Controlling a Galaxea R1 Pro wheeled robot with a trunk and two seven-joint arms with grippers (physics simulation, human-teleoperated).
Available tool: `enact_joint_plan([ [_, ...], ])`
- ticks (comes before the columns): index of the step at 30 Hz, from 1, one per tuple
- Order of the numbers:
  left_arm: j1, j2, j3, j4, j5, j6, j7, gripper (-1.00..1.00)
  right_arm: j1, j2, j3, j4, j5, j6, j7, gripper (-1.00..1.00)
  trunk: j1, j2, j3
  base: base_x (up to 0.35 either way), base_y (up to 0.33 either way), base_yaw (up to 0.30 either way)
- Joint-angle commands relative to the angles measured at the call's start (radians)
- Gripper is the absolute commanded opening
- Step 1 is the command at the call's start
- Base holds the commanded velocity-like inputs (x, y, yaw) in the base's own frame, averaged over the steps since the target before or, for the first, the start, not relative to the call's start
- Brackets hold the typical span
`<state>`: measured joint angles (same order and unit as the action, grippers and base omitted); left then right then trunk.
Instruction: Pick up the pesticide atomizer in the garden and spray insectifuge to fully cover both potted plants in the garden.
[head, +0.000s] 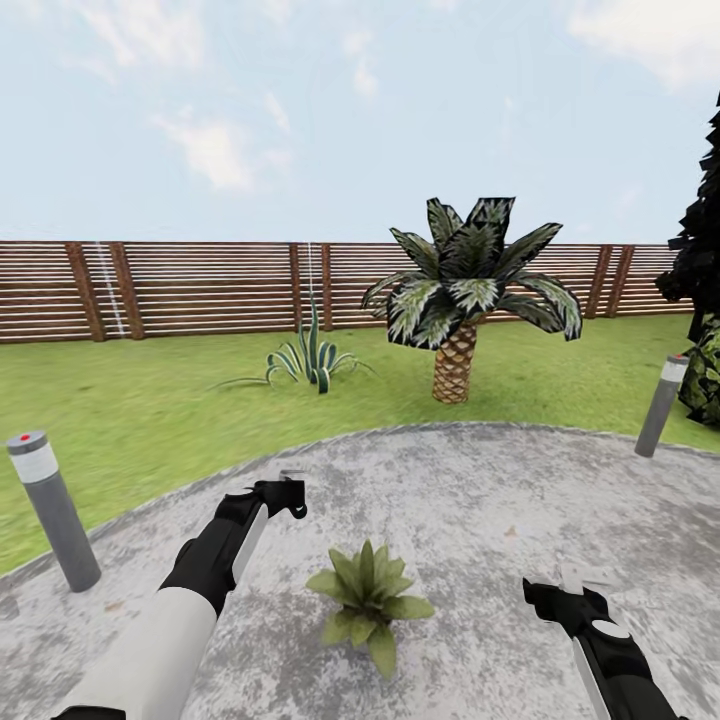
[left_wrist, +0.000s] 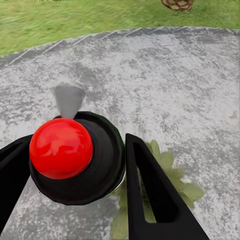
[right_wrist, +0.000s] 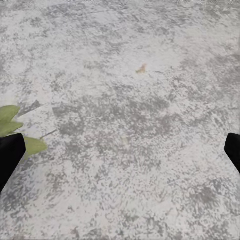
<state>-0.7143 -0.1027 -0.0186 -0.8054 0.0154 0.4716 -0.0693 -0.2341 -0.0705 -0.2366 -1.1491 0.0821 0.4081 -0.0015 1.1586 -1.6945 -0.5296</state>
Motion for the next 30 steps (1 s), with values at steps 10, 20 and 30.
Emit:
enact_joint_plan([
  [10,-0.001,0.0,0.0,-0.001,0.001,0.005,-0.001,-1.0,-0.001,0.0,0.0,-0.001,0.008,0.006,0.0,1.0,0.001,-0.001,-0.001,0.327,-0.059,0.0],
  [20,-0.001,0.0,0.0,-0.001,0.001,0.005,-0.001,-1.0,-0.001,0.0,0.0,-0.001,0.008,0.006,0.0,1.0,0.001,-0.001,-0.001,0.277,-0.042,0.0],
  [30,-0.001,0.0,0.0,-0.001,0.001,0.005,-0.001,-1.0,0.0,0.0,0.0,-0.001,0.008,0.006,0.0,1.0,0.001,-0.001,-0.001,0.051,-0.001,0.0],
])
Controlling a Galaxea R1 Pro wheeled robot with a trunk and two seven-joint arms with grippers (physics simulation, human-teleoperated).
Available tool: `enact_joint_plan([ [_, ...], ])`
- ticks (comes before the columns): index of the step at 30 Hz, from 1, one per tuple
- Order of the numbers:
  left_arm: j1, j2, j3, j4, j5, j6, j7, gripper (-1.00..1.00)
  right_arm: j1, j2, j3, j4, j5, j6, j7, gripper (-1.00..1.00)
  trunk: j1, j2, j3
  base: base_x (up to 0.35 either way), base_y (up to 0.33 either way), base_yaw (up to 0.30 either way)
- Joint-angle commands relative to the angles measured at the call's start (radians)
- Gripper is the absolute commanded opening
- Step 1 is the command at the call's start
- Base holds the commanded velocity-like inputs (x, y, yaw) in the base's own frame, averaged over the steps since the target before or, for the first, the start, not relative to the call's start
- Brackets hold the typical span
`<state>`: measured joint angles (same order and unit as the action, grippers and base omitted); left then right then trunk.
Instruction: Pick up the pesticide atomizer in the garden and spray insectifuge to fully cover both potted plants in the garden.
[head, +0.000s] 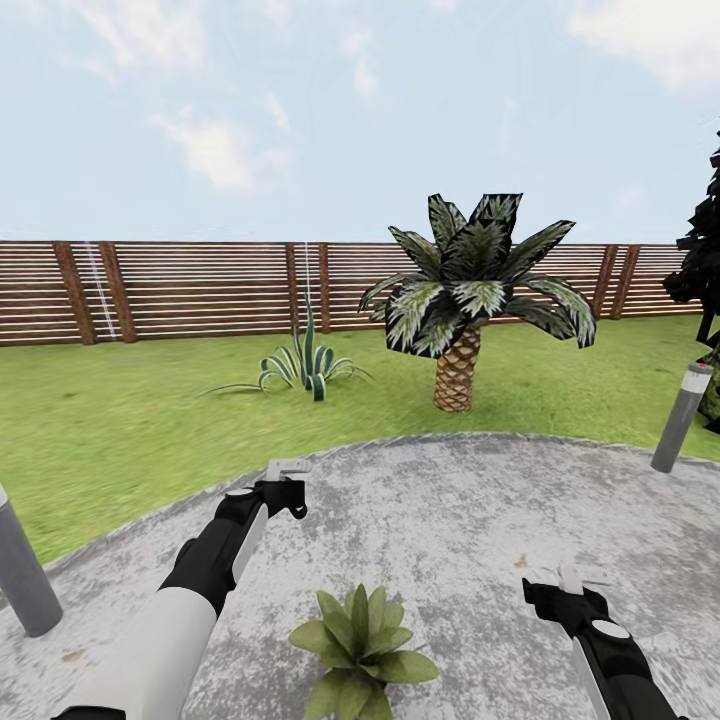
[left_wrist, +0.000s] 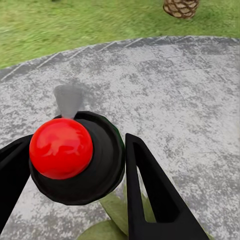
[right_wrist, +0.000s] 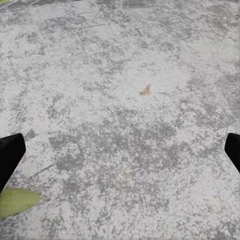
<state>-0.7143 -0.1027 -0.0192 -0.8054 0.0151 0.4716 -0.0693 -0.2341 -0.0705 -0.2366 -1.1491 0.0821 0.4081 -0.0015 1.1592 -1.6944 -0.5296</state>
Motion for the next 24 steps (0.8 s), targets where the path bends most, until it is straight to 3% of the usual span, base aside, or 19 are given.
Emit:
enact_joint_plan([
  [1,0.0,0.0,0.0,-0.001,0.001,0.005,-0.001,-1.0,-0.001,0.0,0.0,-0.001,0.008,0.006,0.0,1.0,0.0,-0.001,-0.001,0.0,0.0,0.0],
  [10,0.0,0.001,0.001,-0.002,0.001,0.013,-0.001,-1.0,-0.001,-0.004,-0.001,-0.002,0.007,0.006,0.0,1.0,0.0,-0.001,-0.001,0.0,0.0,0.0],
  [15,0.0,0.012,0.004,-0.016,-0.003,0.105,-0.002,-1.0,0.0,-0.004,0.003,0.001,0.013,0.005,-0.001,1.0,0.0,-0.001,-0.001,0.0,0.0,0.0],
  [19,0.0,0.099,0.001,-0.164,-0.006,0.204,-0.005,-1.0,-0.001,-0.006,0.009,0.005,0.033,0.007,0.002,1.0,0.0,-0.001,-0.001,0.0,0.0,0.0],
  [21,-0.002,0.158,-0.003,-0.225,-0.009,0.268,-0.022,-1.0,-0.001,-0.009,0.02,0.005,0.038,0.016,0.006,1.0,0.0,-0.001,-0.001,0.0,0.0,0.0],
  [23,-0.005,0.227,-0.037,-0.252,-0.01,0.299,-0.093,-1.0,-0.003,-0.01,0.052,0.003,0.041,0.029,0.035,1.0,0.0,-0.001,-0.001,0.0,0.0,0.0],
  [24,-0.006,0.245,-0.054,-0.256,-0.011,0.303,-0.121,-1.0,-0.004,-0.011,0.064,0.003,0.041,0.033,0.052,1.0,0.0,-0.001,-0.001,0.0,0.0,0.0],
])
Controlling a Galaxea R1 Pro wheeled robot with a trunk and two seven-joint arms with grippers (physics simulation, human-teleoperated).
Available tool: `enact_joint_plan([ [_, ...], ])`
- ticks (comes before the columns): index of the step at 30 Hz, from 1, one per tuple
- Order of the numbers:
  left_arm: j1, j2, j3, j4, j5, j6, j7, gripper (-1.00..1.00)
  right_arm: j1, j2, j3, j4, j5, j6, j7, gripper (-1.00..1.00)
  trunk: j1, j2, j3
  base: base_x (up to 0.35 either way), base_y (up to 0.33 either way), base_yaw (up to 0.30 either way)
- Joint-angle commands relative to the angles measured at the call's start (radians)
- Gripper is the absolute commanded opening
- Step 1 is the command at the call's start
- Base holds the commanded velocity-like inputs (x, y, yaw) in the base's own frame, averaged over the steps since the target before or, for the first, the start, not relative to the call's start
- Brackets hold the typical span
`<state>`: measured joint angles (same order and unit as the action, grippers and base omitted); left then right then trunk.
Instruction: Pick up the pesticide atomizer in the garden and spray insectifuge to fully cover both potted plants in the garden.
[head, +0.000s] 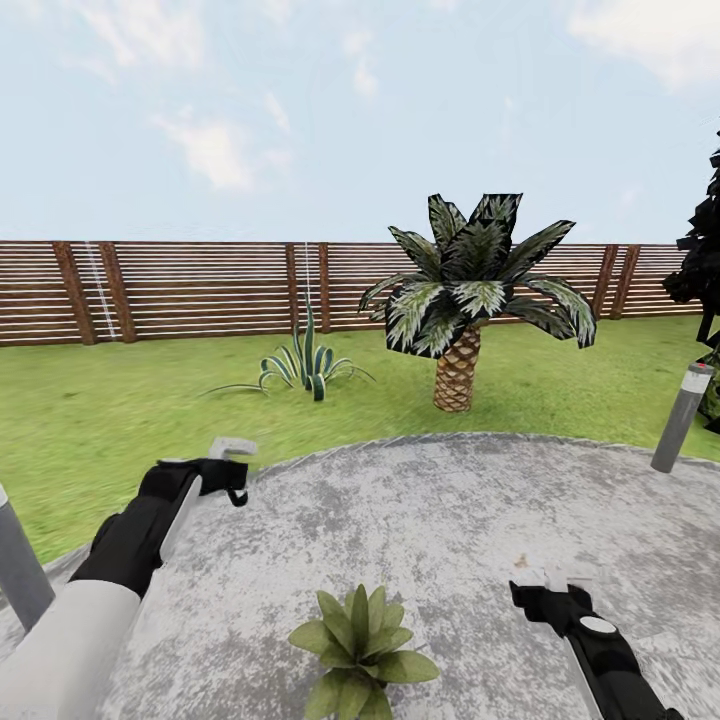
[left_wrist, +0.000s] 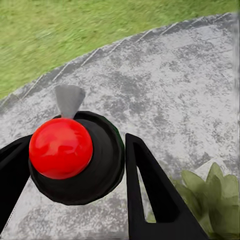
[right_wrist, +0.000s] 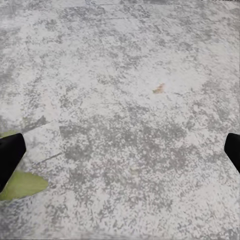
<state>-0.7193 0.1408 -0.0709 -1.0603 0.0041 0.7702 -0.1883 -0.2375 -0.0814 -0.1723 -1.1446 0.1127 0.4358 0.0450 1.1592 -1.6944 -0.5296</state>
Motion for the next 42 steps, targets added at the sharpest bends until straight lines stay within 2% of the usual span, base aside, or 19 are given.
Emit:
enact_joint_plan([
  [1,-0.002,0.036,-0.045,-0.007,-0.002,0.01,-0.069,-1.0,-0.003,0.0,0.024,-0.003,0.014,0.016,0.049,1.0,0.0,-0.001,-0.001,0.0,0.0,0.0],
  [3,-0.006,0.105,-0.145,-0.013,-0.026,0.01,-0.22,-1.0,-0.03,-0.001,0.06,-0.004,0.031,0.047,0.167,1.0,0.0,-0.001,-0.001,0.0,0.0,0.0],
  [5,-0.016,0.152,-0.214,-0.015,-0.078,-0.01,-0.368,-1.0,-0.081,-0.001,0.075,-0.005,0.072,0.082,0.31,1.0,0.0,-0.001,-0.001,0.0,0.0,0.0],
  [6,-0.046,0.175,-0.248,-0.016,-0.181,-0.059,-0.569,-1.0,-0.157,-0.001,0.082,-0.005,0.144,0.121,0.509,1.0,0.0,-0.001,-0.001,0.0,0.0,0.0],
  [7,-0.056,0.181,-0.257,-0.016,-0.255,-0.096,-0.692,-1.0,-0.194,-0.001,0.084,-0.005,0.185,0.134,0.612,1.0,0.0,-0.001,-0.001,0.0,0.0,0.0],
  [8,-0.058,0.182,-0.259,-0.016,-0.281,-0.11,-0.732,-1.0,-0.204,-0.001,0.084,-0.004,0.197,0.138,0.644,1.0,0.0,-0.001,-0.001,0.0,0.0,0.0],
  [9,-0.063,0.184,-0.262,-0.015,-0.363,-0.163,-0.846,-1.0,-0.224,-0.001,0.084,-0.004,0.229,0.144,0.725,1.0,0.0,-0.001,-0.001,0.0,0.0,0.0],
  [10,-0.064,0.184,-0.264,-0.014,-0.412,-0.202,-0.911,-1.0,-0.232,-0.001,0.085,-0.004,0.246,0.146,0.766,1.0,0.0,-0.001,-0.001,0.0,0.0,0.0],
  [12,-0.066,0.183,-0.266,-0.013,-0.48,-0.273,-1.012,-1.0,-0.24,-0.001,0.085,-0.005,0.265,0.148,0.818,1.0,0.0,-0.001,-0.001,0.0,0.0,0.0],
  [14,-0.066,0.184,-0.269,-0.012,-0.511,-0.314,-1.082,-1.0,-0.244,-0.001,0.085,-0.004,0.273,0.149,0.856,1.0,0.0,-0.001,-0.001,0.0,0.0,0.0],
  [19,-0.065,0.185,-0.303,-0.011,-0.532,-0.366,-1.138,-1.0,-0.247,0.0,0.085,-0.005,0.278,0.15,1.029,1.0,0.0,-0.001,-0.001,0.0,0.0,0.0],
  [20,-0.065,0.185,-0.321,-0.011,-0.533,-0.382,-1.143,-1.0,-0.247,0.0,0.085,-0.005,0.278,0.15,1.058,-1.0,0.0,-0.001,-0.001,0.0,0.0,0.0],
  [24,-0.059,0.187,-0.43,-0.01,-0.535,-0.415,-1.164,-1.0,-0.247,0.0,0.085,-0.006,0.278,0.149,1.103,-1.0,0.0,-0.001,-0.001,0.0,0.0,0.0],
  [27,-0.057,0.188,-0.48,-0.01,-0.535,-0.419,-1.168,-1.0,-0.247,0.001,0.086,-0.006,0.278,0.149,1.108,-1.0,0.0,-0.001,-0.001,0.0,0.0,0.0],
  [30,-0.057,0.186,-0.499,-0.012,-0.534,-0.42,-1.179,-1.0,-0.247,0.006,0.086,-0.006,0.277,0.148,1.11,-1.0,0.0,-0.001,-0.001,0.0,0.0,0.0],
  [33,-0.057,0.186,-0.517,-0.013,-0.533,-0.42,-1.245,-1.0,-0.247,0.013,0.092,-0.007,0.276,0.147,1.11,-1.0,0.0,-0.001,-0.001,0.0,0.0,0.0],
  [37,-0.057,0.181,-0.532,-0.015,-0.533,-0.42,-1.295,-1.0,-0.247,0.032,0.161,-0.007,0.277,0.147,1.11,-1.0,0.0,-0.001,-0.001,0.0,0.0,0.0],
  [38,-0.057,0.163,-0.536,-0.015,-0.534,-0.418,-1.3,-1.0,-0.247,0.036,0.204,-0.008,0.277,0.147,1.11,-1.0,0.0,-0.001,-0.001,0.0,0.0,0.0],
  [42,-0.057,0.107,-0.54,-0.013,-0.542,-0.414,-1.304,-1.0,-0.247,0.043,0.249,-0.019,0.277,0.147,1.111,-1.0,0.0,-0.001,-0.001,0.0,0.0,0.0],
])
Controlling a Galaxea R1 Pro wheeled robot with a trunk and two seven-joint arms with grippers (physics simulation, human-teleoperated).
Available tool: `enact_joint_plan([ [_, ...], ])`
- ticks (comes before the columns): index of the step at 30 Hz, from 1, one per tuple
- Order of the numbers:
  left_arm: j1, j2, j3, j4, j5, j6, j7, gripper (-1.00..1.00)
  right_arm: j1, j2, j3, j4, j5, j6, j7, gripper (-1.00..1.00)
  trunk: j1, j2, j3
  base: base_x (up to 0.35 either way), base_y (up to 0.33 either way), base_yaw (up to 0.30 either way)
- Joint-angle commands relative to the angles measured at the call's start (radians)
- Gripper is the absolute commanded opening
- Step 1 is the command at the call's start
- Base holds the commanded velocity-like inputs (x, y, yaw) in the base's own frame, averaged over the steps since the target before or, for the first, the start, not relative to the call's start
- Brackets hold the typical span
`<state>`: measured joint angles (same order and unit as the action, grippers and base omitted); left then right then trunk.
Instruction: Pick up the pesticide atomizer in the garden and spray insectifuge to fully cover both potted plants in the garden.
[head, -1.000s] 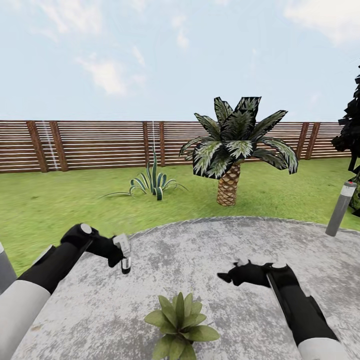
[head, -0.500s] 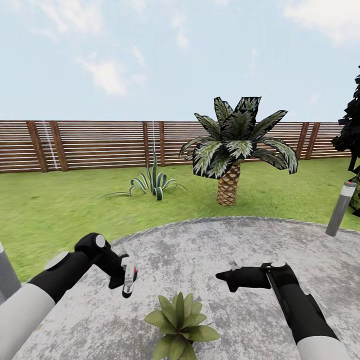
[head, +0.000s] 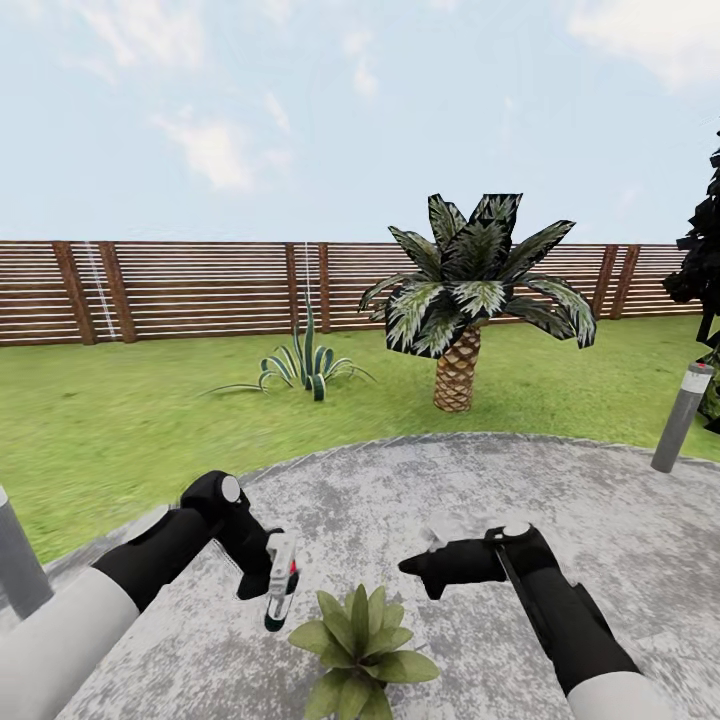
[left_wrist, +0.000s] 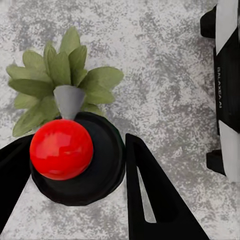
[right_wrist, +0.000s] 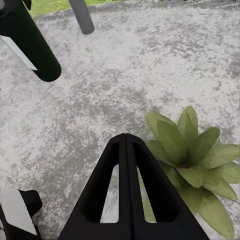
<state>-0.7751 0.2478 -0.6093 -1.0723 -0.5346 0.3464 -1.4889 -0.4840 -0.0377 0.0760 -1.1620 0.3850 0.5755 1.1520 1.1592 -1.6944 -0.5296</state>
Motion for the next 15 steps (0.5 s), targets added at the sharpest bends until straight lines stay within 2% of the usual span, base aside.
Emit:
enact_joint_plan([
  [1,-0.001,-0.024,-0.002,-0.001,-0.027,0.011,-0.005,-1.0,-0.001,0.003,0.011,-0.012,0.005,0.007,0.005,-1.0,0.0,-0.001,-0.001,0.0,0.0,0.0],
  [4,-0.001,-0.067,-0.001,0.001,-0.131,0.021,-0.012,-1.0,-0.001,0.005,0.071,-0.046,0.005,0.007,0.006,-1.0,0.0,-0.001,-0.001,0.0,0.0,0.0],
  [5,-0.001,-0.073,-0.001,0.001,-0.15,0.022,-0.016,-1.0,-0.001,0.005,0.084,-0.052,0.005,0.007,0.006,-1.0,0.0,-0.001,-0.001,0.0,0.0,0.0],
  [6,-0.001,-0.09,-0.001,0.001,-0.198,0.026,-0.042,-1.0,-0.001,0.005,0.116,-0.071,0.004,0.007,0.006,-1.0,0.0,-0.001,-0.001,0.0,0.0,0.0],
  [7,-0.001,-0.103,0.0,0.001,-0.227,0.028,-0.07,-1.0,-0.001,0.009,0.135,-0.088,0.004,0.008,0.006,-1.0,0.0,-0.001,-0.001,0.0,0.0,0.0],
  [9,-0.002,-0.121,0.0,0.001,-0.25,0.03,-0.082,-1.0,-0.001,0.03,0.15,-0.114,0.003,0.009,0.006,-1.0,0.0,-0.001,-0.001,0.0,0.0,0.0],
  [11,-0.002,-0.132,0.0,0.001,-0.257,0.031,-0.082,-1.0,-0.001,0.043,0.155,-0.128,0.003,0.009,0.006,-1.0,0.0,-0.001,-0.001,0.0,0.0,0.0],
  [15,-0.003,-0.14,-0.001,0.002,-0.264,0.031,-0.082,-1.0,-0.001,0.049,0.158,-0.138,0.003,0.01,0.007,-1.0,0.0,-0.001,-0.001,0.0,0.0,0.0],
])
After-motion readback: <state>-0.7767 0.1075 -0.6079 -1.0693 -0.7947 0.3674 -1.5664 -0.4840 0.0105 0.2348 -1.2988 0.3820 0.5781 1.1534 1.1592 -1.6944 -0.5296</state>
